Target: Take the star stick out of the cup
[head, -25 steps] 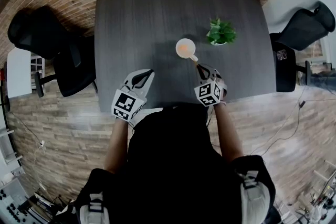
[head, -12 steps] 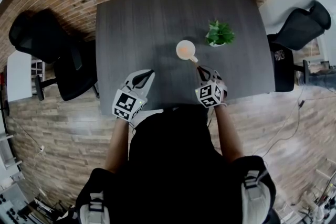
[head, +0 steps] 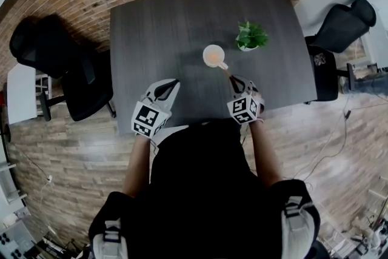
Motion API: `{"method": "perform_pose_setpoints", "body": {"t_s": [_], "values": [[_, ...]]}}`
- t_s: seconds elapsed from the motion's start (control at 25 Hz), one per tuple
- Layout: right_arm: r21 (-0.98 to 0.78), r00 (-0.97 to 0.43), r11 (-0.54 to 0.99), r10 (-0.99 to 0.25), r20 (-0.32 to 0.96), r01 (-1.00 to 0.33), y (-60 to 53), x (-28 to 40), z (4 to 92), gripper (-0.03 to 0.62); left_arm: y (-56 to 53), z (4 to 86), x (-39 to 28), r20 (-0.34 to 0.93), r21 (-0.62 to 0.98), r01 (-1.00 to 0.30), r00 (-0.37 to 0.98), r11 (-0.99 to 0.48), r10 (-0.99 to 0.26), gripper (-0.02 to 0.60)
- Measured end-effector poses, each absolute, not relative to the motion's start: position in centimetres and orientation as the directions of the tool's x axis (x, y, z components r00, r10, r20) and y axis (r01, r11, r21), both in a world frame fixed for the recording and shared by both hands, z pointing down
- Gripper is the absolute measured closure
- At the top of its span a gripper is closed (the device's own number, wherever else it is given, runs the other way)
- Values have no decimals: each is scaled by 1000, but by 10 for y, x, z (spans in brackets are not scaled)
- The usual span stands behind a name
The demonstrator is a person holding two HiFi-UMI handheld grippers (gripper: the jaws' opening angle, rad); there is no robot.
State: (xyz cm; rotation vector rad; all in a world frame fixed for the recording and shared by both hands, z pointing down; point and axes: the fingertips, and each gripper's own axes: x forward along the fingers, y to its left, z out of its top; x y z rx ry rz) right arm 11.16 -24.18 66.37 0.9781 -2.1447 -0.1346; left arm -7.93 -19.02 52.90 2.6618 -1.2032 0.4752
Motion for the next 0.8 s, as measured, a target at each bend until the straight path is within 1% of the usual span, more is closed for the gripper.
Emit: {"method": "perform_pose_setpoints", "body": {"t_s": [0.08, 0.28, 0.52, 0.8], "values": [[386, -411, 695, -690, 596, -607, -238, 113, 660, 577, -189, 529, -79, 349, 23, -747, 628, -664, -695, 580], [407, -406, 672, -717, 567, -619, -233, 114, 646, 577, -186, 533, -77, 368, 52, -738, 640, -673, -674, 580], [433, -407, 653, -742, 533, -622, -231, 108, 625, 577, -190, 530, -76, 338, 31, -720, 660, -693, -671, 580], [411, -456, 663, -738, 496, -626, -227, 89, 600, 577, -189, 534, -73, 336, 32, -705, 676, -709, -656, 580]]}}
